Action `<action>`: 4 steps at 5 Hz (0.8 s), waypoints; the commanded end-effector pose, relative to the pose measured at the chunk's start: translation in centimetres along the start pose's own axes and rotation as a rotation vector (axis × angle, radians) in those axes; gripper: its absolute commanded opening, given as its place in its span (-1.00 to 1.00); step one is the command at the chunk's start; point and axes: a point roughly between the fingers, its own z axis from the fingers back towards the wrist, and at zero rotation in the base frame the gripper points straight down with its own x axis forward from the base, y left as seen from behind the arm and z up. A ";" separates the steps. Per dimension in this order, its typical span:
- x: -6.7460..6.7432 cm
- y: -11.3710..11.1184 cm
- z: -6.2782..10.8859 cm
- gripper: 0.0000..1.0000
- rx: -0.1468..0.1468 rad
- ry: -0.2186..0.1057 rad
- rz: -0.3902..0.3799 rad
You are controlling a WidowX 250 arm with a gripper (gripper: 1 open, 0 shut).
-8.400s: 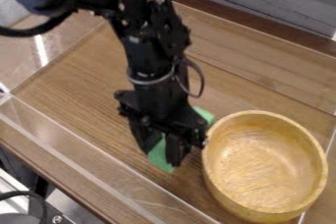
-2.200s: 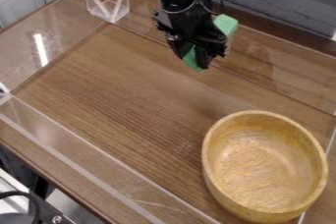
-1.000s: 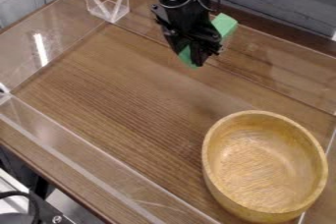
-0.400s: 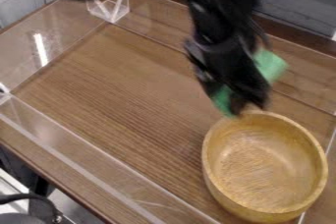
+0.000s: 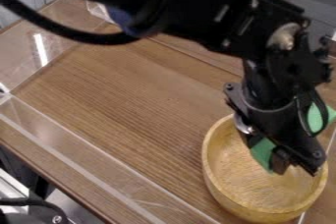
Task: Put the green block in the brown bowl
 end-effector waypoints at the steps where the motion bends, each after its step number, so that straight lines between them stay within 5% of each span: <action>1: 0.2 0.1 0.3 -1.00 0.000 -0.025 0.059; 4: -0.6 0.9 -0.6 -1.00 -0.009 0.003 0.215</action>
